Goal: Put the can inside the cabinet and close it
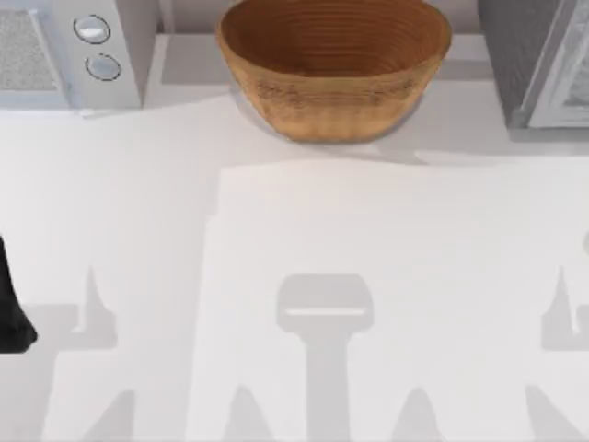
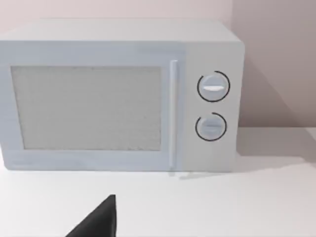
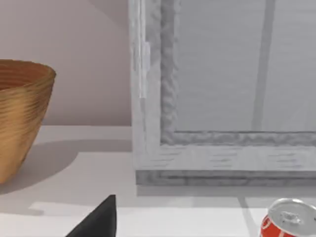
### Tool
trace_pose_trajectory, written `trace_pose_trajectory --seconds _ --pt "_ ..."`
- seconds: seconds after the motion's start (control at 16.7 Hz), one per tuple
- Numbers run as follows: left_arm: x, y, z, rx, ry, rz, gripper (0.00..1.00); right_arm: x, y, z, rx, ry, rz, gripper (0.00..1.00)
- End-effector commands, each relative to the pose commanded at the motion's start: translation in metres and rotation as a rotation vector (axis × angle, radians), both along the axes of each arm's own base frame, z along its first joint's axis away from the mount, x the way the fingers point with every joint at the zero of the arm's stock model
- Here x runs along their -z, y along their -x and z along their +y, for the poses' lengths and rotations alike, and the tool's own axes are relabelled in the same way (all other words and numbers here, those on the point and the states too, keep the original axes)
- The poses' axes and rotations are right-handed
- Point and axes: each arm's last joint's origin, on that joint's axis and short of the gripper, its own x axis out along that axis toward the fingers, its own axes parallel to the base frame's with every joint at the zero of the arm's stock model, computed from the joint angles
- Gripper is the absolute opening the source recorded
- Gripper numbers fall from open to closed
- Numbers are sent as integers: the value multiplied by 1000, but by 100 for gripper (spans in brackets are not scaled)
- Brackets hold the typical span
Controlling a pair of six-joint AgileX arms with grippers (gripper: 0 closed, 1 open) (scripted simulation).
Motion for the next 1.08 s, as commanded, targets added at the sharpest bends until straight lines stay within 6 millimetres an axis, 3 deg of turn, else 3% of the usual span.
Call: trace_pose_trajectory --seconds 0.48,0.78,1.08 --pt "0 0 0 0 0 0 100 -10 -13 -4 4 9 -14 100" --pt "0 0 0 0 0 0 100 -13 -47 -15 9 23 13 100" --pt "0 0 0 0 0 0 100 14 -88 -36 10 25 86 100"
